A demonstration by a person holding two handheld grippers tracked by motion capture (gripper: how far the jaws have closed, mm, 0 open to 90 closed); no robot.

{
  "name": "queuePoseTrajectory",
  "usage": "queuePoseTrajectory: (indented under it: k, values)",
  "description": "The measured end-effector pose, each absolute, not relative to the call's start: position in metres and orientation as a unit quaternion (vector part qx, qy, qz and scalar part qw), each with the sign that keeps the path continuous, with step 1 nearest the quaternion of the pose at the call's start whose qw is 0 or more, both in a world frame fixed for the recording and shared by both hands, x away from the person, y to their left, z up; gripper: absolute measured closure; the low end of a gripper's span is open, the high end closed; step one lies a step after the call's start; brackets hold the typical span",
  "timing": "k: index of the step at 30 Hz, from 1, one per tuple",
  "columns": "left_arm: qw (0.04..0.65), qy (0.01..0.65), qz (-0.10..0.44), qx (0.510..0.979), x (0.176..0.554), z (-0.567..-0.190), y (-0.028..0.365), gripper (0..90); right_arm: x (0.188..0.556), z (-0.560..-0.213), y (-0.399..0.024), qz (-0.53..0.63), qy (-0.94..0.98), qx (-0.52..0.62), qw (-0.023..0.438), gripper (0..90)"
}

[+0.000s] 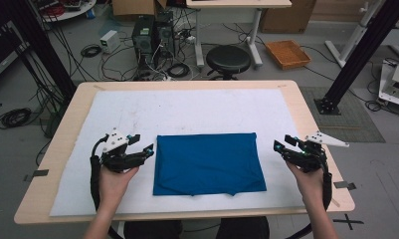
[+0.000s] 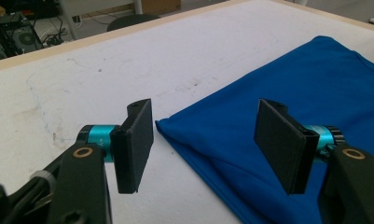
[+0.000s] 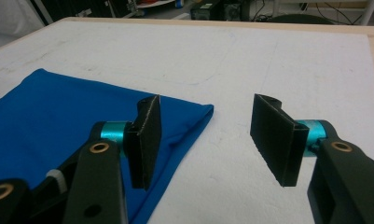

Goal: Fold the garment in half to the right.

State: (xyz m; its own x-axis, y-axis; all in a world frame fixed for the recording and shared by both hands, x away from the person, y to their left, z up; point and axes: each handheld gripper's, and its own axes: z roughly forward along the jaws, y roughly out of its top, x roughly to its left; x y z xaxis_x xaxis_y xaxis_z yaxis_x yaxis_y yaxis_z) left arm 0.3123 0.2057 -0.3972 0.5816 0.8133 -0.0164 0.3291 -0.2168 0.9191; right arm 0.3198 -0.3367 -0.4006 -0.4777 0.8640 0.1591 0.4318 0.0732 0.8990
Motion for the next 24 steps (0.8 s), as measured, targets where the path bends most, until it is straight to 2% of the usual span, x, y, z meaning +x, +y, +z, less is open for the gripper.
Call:
queuePoseTrajectory:
  k: [15, 18, 21, 24]
  values:
    - [0.486, 0.414, 0.235, 0.732, 0.301, -0.399, 0.206, 38.0, 0.327, -0.401, -0.333, 0.498, 0.704, 0.458, 0.218, 42.5]
    - [0.479, 0.461, 0.22, 0.714, 0.286, -0.408, 0.209, 38.7, 0.328, -0.399, -0.332, 0.5, 0.703, 0.456, 0.219, 42.4]
    - [0.474, 0.48, 0.205, 0.71, 0.278, -0.416, 0.21, 40.0, 0.329, -0.399, -0.331, 0.5, 0.703, 0.455, 0.221, 42.4]
    - [0.473, 0.503, 0.163, 0.705, 0.261, -0.432, 0.214, 41.0, 0.33, -0.401, -0.33, 0.497, 0.706, 0.454, 0.222, 42.3]
